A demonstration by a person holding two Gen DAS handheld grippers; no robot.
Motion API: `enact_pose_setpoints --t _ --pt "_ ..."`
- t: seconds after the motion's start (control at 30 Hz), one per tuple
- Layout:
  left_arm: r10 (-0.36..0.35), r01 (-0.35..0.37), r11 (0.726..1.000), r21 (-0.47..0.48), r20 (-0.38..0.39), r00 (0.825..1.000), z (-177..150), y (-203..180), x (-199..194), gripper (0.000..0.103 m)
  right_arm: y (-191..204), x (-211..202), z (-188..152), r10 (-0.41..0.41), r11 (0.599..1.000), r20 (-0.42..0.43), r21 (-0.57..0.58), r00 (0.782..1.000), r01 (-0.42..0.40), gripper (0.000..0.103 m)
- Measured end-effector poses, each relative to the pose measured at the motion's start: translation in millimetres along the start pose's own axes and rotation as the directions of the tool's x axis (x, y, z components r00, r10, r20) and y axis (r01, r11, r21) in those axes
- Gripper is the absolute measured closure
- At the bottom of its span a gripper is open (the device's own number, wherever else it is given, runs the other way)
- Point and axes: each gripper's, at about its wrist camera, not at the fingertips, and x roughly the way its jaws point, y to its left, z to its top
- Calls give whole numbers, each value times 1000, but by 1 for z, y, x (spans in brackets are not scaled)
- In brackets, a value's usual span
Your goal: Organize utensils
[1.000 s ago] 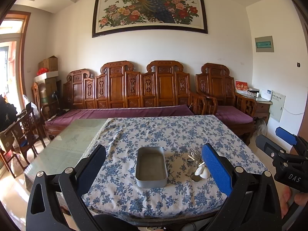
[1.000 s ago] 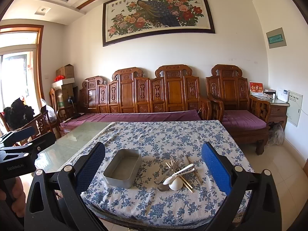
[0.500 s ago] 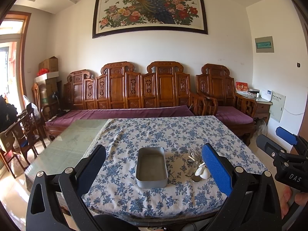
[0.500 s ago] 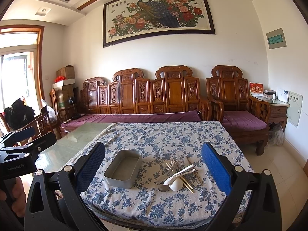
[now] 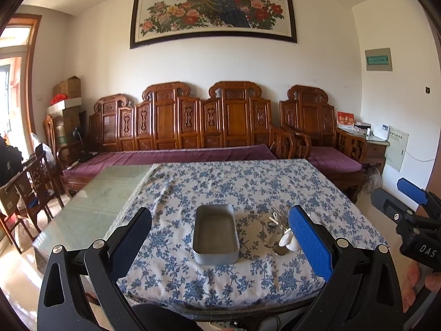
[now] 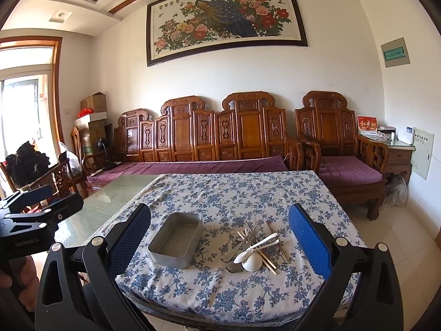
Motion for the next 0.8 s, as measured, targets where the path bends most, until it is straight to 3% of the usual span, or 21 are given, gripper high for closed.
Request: enact_pose_setpoints --t 0.33,0.53,0.8 --pt "-29 28 1000 -9 -123 992 -27 1 50 6 -27 36 -27 21 1000 -35 6 999 -20 2" --pt "-41 39 999 -12 -188 981 -39 1 84 6 -46 74 -44 34 999 -82 1 996 -34 18" --pt "-69 73 997 8 -258 964 -46 -6 133 6 -72 137 -64 73 997 -179 21 981 -71 29"
